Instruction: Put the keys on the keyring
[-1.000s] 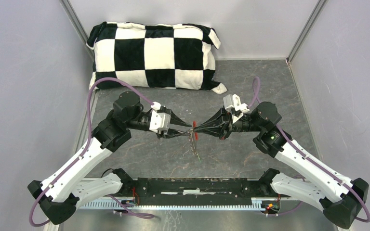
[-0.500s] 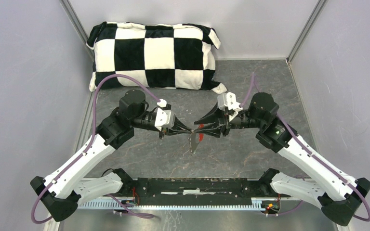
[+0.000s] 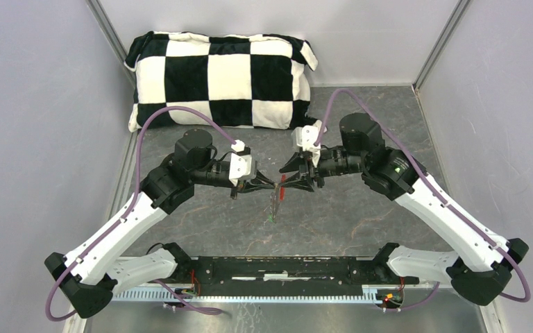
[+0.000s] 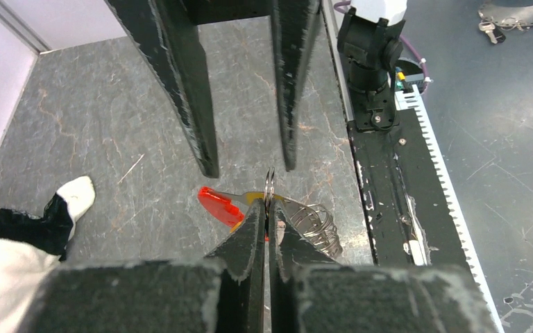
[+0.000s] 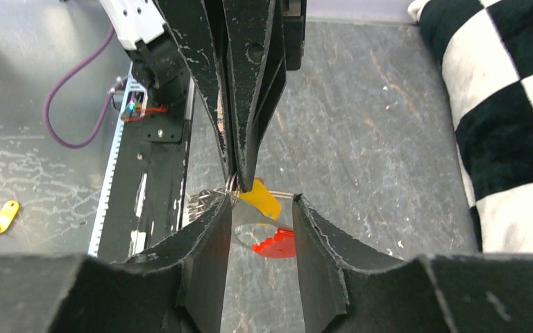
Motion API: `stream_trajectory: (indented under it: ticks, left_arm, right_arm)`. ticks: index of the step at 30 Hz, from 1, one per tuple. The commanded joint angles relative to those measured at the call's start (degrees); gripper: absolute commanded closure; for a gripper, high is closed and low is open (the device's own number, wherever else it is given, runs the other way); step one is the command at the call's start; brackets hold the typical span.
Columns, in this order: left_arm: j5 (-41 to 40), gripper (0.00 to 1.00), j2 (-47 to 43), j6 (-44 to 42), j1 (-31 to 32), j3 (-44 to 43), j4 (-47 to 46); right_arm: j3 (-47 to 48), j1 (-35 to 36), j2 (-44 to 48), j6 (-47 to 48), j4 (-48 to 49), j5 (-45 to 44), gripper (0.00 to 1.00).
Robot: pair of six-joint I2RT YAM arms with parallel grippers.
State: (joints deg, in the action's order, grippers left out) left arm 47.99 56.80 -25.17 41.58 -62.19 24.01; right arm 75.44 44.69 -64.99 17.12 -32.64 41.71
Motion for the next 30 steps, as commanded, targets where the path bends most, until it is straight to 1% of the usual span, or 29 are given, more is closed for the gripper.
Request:
stream_trajectory:
  ticks: [1, 5, 8, 10, 15, 18, 23, 24, 26, 28, 29, 30]
  left_arm:
    - [-1.90, 0.98, 0.02, -0.87, -0.10, -1.09, -0.95]
    - [-2.40, 0.98, -0.16, -1.21, -0.10, -0.99, -0.74]
    - [-2.31, 0.98, -0.65, -1.69, -0.10, -0.78, -0.47]
    - [-2.30, 0.98, -0.88, -2.14, -0.10, -0.57, 0.04]
    - [-2.22, 0.98, -1.25, -2.94, -0.10, -0.56, 0.35]
    - [-2.12, 0.98, -1.46, -3.04, -0.10, -0.48, 0.37]
    - [-0.89, 0.98, -2.18, -4.00, -0.10, -0.21, 0.39]
    - [-0.54, 0.94, -2.32, -4.27, -0.10, -0.21, 0.39]
    - [-0.18, 0.74, -2.58, -4.42, -0.12, -0.12, 0.35]
    - [0.22, 0.63, -3.05, -4.45, -0.10, 0.22, 0.39]
    - [0.52, 0.60, -3.34, -4.64, -0.10, 0.42, 0.39]
    - [0.67, 0.59, -3.70, -5.19, -0.10, 0.76, 0.40]
  right_arm:
    - [4.95, 3.00, -1.82, 2.04, -4.65, -4.03, 0.56]
    - [6.37, 4.97, -3.41, 2.23, -5.40, -6.66, 0.57]
    - [8.35, 5.65, -4.98, 2.95, -7.57, -8.14, 0.61]
    - [9.47, 5.87, -5.62, 3.22, -8.39, -8.97, 0.68]
    - [11.22, 5.96, -7.02, 3.77, -11.08, -10.31, 0.89]
    - [11.39, 5.97, -6.99, 3.86, -12.00, -11.91, 0.99]
    - [9.89, 5.95, -5.79, 3.19, -10.31, -11.93, 1.00]
    - [9.22, 6.02, -5.24, 2.54, -9.03, -11.61, 1.00]
    - [6.29, 5.85, -2.98, 0.56, -3.24, -9.65, 1.00]
    - [1.66, 5.76, 0.24, -2.51, 4.96, -6.68, 1.00]
    - [-1.27, 5.67, 1.91, -4.50, 9.54, -5.42, 1.00]
    - [-4.00, 5.63, 3.52, -6.34, 12.96, -4.20, 1.00]
